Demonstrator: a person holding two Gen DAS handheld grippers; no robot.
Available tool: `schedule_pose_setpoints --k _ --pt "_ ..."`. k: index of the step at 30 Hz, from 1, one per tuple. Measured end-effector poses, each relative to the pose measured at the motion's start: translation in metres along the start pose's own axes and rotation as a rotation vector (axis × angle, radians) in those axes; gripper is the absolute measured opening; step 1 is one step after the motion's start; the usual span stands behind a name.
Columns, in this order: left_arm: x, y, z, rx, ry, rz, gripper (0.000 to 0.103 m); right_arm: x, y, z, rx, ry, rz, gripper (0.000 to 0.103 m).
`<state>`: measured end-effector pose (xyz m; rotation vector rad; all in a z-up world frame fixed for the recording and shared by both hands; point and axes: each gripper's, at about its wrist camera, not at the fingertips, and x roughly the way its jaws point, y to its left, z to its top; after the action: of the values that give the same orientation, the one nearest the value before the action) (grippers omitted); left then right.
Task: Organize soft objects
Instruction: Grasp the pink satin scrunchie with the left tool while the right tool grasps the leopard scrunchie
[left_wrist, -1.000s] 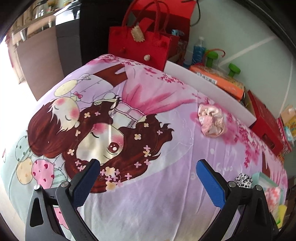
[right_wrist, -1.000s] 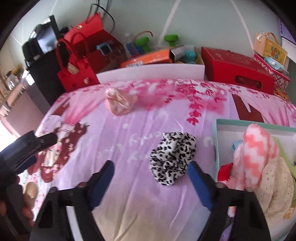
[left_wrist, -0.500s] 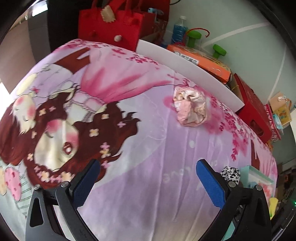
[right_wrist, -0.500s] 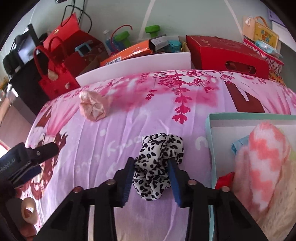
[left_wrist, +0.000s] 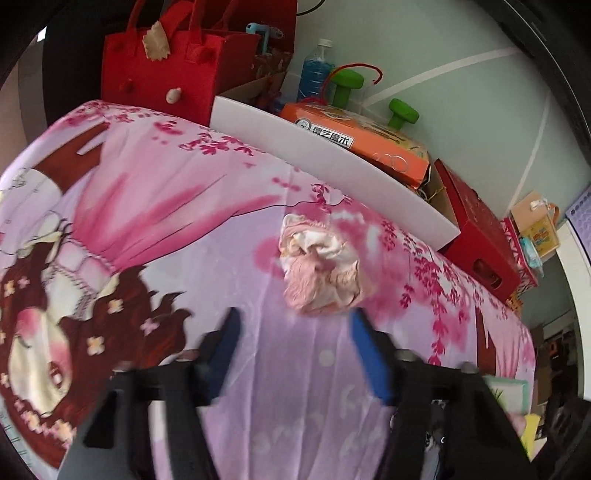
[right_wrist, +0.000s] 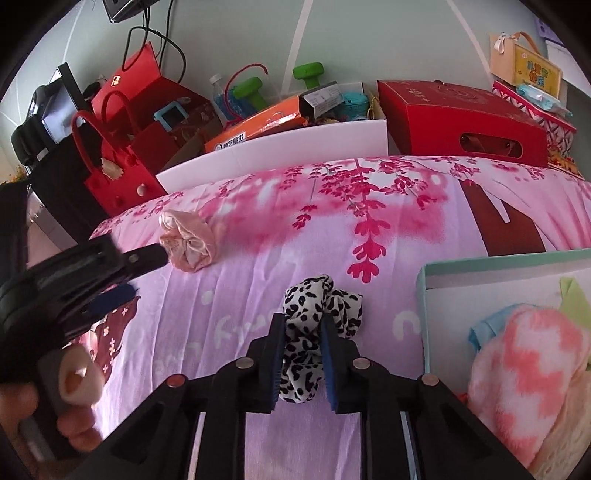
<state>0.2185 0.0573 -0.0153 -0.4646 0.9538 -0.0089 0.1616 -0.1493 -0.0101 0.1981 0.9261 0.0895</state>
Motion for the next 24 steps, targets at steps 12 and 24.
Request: schedule_pose_setpoints --k 12,24 --pt "0.021 -0.001 0.002 0.013 -0.027 -0.065 0.006 0.001 -0.007 0.0 0.027 -0.005 0.023 0.02" --pt "-0.016 -0.004 -0.003 0.01 -0.112 -0.072 0.002 -0.004 -0.01 -0.001 0.046 -0.005 0.036 0.02"
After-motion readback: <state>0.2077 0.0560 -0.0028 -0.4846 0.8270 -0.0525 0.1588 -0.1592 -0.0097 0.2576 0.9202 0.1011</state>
